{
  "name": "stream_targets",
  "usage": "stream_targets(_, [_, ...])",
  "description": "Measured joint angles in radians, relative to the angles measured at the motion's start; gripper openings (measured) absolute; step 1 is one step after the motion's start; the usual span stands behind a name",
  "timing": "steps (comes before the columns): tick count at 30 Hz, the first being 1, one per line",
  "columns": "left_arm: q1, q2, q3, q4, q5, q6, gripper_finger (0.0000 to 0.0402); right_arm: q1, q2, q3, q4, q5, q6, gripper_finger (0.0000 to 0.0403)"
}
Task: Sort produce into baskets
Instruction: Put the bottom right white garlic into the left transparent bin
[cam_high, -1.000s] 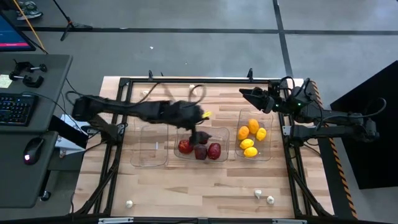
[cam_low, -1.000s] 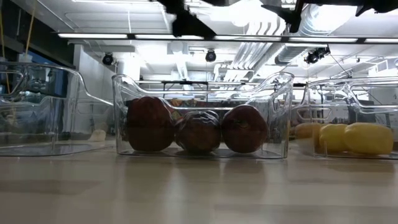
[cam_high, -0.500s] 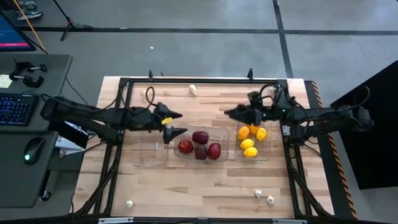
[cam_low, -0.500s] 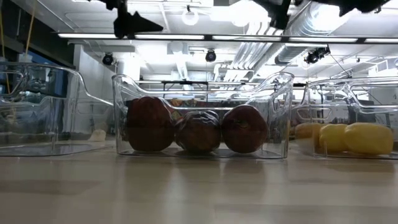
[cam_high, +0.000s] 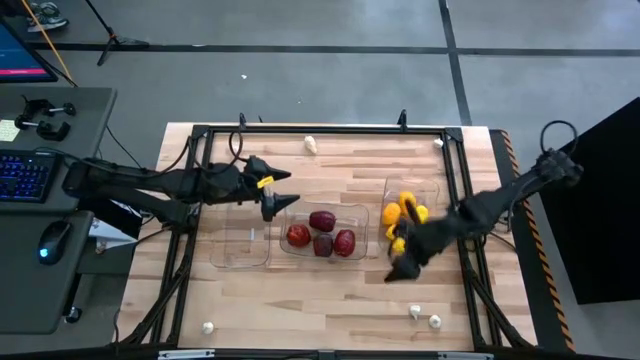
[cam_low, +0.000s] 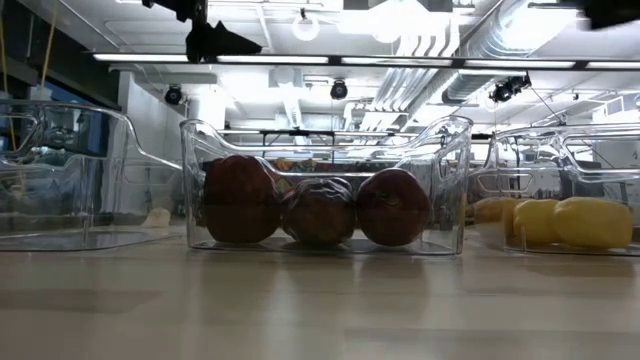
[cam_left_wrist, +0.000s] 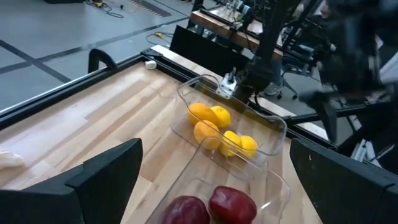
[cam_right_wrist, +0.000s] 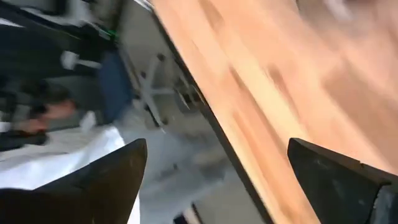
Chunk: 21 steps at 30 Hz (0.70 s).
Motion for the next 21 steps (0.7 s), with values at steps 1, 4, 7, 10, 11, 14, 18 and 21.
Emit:
stream_targets(1, [0.005,0.0,0.0,0.001,0.0,0.0,0.0395,0.033,0.019,0.0,-0.022,0.001,0.054,0.0379])
stream_targets(4, [0.017,0.0,0.0,0.0,0.0,-0.011,0.0395,0.122,0.087,-0.012,-0.053,-0.01,0.201,0.0379])
stream_targets(7, [0.025,0.0,0.0,0.005,0.0,-0.032,0.0395,0.191,0.156,-0.013,-0.077,-0.045,0.308,0.0379])
stream_targets(10, [0.026,0.0,0.0,0.005,0.0,-0.045,0.0395,0.253,0.221,-0.013,-0.1,-0.068,0.399,0.0379])
stream_targets(11, [0.026,0.0,0.0,0.005,0.0,-0.045,0.0395,0.273,0.239,-0.013,-0.11,-0.068,0.434,0.0379])
stream_targets(14, [0.026,0.0,0.0,0.005,0.0,-0.045,0.0395,0.323,0.286,-0.013,-0.129,-0.069,0.533,0.0379])
stream_targets(18, [0.026,0.0,0.0,0.005,0.0,-0.045,0.0395,0.365,0.334,-0.014,-0.125,-0.071,0.655,0.0379])
stream_targets(21, [0.026,0.0,0.0,0.005,0.0,-0.045,0.0395,0.373,0.37,-0.014,-0.095,-0.072,0.709,0.0376])
